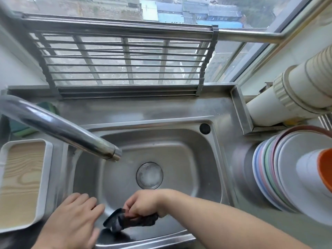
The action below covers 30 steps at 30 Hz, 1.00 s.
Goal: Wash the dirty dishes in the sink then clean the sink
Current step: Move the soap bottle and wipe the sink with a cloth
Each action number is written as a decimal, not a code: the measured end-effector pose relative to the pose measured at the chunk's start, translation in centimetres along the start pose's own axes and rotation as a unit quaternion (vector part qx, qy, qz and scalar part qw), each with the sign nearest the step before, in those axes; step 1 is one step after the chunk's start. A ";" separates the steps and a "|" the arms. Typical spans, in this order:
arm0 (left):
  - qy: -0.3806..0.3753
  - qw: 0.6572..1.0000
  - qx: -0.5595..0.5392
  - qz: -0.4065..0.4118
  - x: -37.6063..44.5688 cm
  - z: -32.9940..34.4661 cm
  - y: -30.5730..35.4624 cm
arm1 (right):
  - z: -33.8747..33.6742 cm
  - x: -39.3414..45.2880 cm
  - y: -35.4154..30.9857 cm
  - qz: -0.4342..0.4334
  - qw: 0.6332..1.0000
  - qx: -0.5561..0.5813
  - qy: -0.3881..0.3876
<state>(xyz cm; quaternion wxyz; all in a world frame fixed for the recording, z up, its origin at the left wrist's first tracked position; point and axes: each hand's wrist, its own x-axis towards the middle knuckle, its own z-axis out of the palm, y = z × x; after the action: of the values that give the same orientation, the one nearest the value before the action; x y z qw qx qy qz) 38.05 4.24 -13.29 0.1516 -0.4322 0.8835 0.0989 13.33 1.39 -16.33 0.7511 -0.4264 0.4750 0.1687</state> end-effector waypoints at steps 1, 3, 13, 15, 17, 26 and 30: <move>0.000 1.000 0.005 -0.001 -0.1 0.0 0.0 | -1.2 -0.9 -0.8 -0.008 1.000 -0.001 -0.009; -0.004 1.000 0.008 -0.004 -0.1 0.0 0.1 | -4.8 -2.7 -1.8 -0.012 0.994 -0.105 0.023; -0.009 1.000 0.023 -0.018 -0.4 -0.1 0.4 | -8.3 -5.7 8.9 0.218 0.702 -0.672 0.090; -0.005 1.000 0.021 -0.018 -0.3 -0.1 0.4 | -6.3 -4.6 9.5 0.227 0.780 -0.575 0.098; -0.002 1.000 0.018 -0.019 -0.3 0.0 0.4 | -4.6 -3.3 9.3 0.229 0.854 -0.457 0.099; -0.003 0.999 -0.011 -0.031 -0.3 1.9 -0.1 | 2.7 2.2 1.4 -0.063 0.978 -0.189 0.058; 0.016 0.999 -0.023 -0.023 -0.1 1.3 0.0 | -1.7 -0.6 1.6 -0.013 0.998 -0.057 0.023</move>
<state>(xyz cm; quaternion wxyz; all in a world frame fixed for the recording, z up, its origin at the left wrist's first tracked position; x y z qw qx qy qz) 38.39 4.71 -14.47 0.1295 -0.4574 0.8730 0.1087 11.02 1.04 -16.88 0.7164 -0.4788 0.4759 0.1760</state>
